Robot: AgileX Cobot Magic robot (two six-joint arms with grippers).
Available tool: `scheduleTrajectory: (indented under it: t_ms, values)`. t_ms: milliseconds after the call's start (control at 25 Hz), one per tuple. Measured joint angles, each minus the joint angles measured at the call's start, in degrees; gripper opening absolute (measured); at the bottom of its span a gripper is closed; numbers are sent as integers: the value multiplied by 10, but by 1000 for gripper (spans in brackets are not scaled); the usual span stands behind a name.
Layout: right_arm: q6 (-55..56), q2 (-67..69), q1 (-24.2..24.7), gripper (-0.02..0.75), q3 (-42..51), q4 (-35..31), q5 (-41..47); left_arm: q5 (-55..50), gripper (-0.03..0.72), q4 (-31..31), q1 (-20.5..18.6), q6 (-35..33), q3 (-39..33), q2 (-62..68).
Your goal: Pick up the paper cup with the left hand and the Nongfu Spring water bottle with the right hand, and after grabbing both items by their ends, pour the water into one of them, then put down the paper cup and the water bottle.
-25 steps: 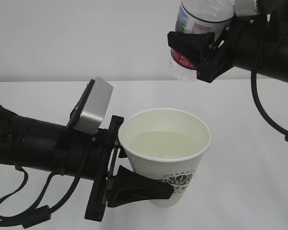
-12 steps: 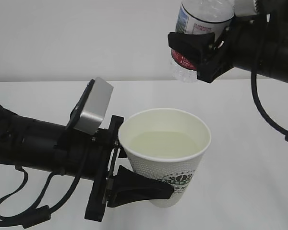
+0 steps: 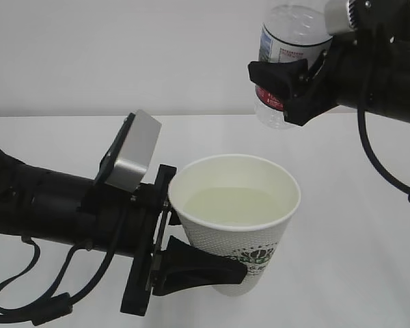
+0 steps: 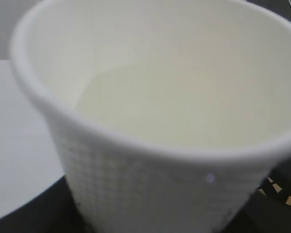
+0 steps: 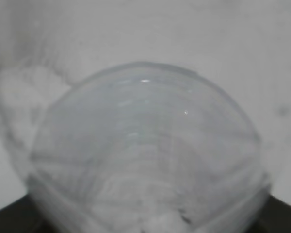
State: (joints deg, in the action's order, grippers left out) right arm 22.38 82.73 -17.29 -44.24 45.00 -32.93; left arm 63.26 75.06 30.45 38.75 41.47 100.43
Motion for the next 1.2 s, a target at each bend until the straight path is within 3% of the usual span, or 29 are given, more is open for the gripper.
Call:
scheduleTrajectory:
  t_ms: [1200]
  values:
    - [24, 0, 0, 489, 0, -50, 27, 0, 459, 1, 0, 0, 0, 0]
